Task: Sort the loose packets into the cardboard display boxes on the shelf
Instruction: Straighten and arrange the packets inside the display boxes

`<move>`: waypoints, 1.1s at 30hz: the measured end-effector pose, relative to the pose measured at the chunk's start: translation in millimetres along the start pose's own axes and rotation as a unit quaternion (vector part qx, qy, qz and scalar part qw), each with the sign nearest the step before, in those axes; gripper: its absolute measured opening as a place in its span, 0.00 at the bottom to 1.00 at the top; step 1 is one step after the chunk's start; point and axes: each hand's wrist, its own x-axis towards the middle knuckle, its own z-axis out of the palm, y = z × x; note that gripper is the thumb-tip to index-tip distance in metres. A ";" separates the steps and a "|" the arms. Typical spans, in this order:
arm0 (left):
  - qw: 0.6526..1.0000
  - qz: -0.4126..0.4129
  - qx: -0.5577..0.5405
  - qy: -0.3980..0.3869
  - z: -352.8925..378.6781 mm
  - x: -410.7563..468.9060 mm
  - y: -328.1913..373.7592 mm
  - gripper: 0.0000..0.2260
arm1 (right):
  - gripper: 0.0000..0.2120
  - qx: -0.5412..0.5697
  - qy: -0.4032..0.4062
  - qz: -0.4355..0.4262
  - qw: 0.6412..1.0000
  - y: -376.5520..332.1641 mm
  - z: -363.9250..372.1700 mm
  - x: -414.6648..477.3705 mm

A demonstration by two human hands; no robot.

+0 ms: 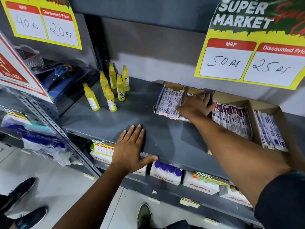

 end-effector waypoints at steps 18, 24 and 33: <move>1.000 -0.005 -0.014 -0.009 -3.9 0.0 0.5 0.48 | 0.21 -0.153 0.066 -0.244 0.955 -2.6 9.0 -28.8; 1.000 0.022 -0.015 0.013 -0.3 -3.8 -3.1 0.47 | 0.25 -0.003 0.104 -0.261 0.960 10.2 -8.6 -43.0; 1.000 -0.011 0.005 0.019 7.2 3.7 3.7 0.47 | 0.13 0.063 0.236 -0.057 0.968 189.9 -90.3 -55.7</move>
